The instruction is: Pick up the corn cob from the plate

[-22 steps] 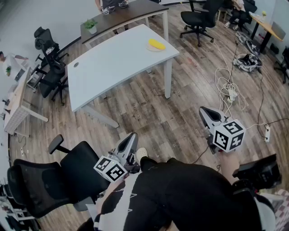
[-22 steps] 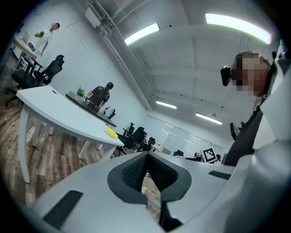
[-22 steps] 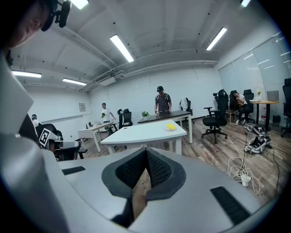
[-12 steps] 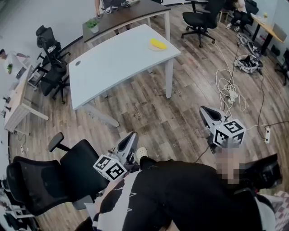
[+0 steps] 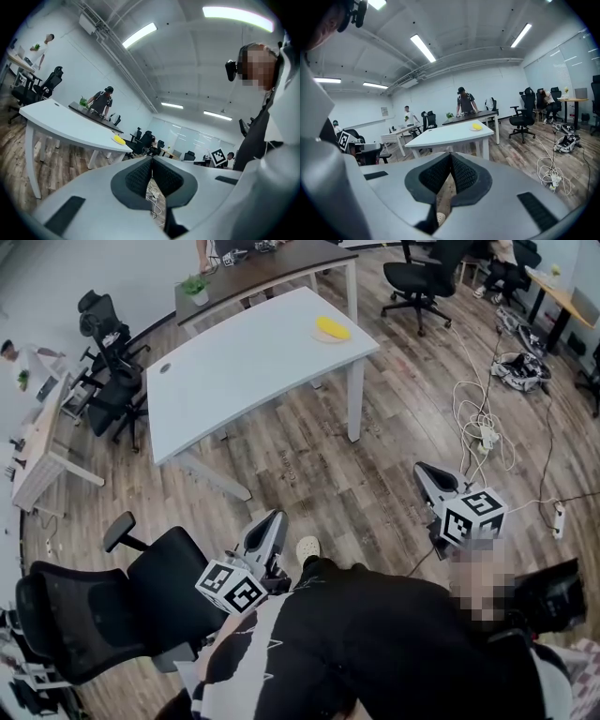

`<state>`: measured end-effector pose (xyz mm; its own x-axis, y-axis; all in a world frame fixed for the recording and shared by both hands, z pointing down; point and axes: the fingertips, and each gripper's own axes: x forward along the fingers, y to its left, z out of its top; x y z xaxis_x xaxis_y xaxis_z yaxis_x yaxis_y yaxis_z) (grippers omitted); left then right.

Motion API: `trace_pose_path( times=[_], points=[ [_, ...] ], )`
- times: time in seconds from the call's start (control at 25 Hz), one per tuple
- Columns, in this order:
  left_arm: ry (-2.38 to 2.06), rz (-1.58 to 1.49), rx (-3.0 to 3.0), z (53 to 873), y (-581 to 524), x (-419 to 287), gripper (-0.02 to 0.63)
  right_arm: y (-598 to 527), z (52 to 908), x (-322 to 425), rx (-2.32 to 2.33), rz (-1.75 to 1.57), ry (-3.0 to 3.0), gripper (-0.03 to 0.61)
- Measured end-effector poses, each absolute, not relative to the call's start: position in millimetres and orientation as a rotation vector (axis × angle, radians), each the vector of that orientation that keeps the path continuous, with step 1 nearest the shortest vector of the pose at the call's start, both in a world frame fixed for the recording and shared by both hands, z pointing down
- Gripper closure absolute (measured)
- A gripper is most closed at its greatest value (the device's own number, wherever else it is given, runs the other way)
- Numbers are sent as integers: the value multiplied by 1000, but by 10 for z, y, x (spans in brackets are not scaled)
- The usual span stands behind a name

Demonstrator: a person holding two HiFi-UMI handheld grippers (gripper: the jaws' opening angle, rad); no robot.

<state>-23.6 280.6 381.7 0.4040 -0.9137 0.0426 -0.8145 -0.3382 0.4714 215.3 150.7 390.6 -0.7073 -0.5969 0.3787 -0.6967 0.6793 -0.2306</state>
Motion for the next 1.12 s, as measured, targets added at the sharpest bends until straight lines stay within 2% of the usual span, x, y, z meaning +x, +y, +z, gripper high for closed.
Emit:
trace_pose_path(
  times=[0.32, 0.8, 1.12],
  points=[
    [-1507, -440, 2234, 3703, 2295, -599, 598, 1193, 3742, 1824, 1053, 669, -2789, 563],
    [-1447, -373, 2276, 3645, 744, -1443, 598, -1, 3652, 972, 1125, 589, -2724, 563],
    [-1345, -355, 2345, 3583, 79, -2001, 598, -627, 3617, 512, 1238, 548, -2672, 563]
  ],
)
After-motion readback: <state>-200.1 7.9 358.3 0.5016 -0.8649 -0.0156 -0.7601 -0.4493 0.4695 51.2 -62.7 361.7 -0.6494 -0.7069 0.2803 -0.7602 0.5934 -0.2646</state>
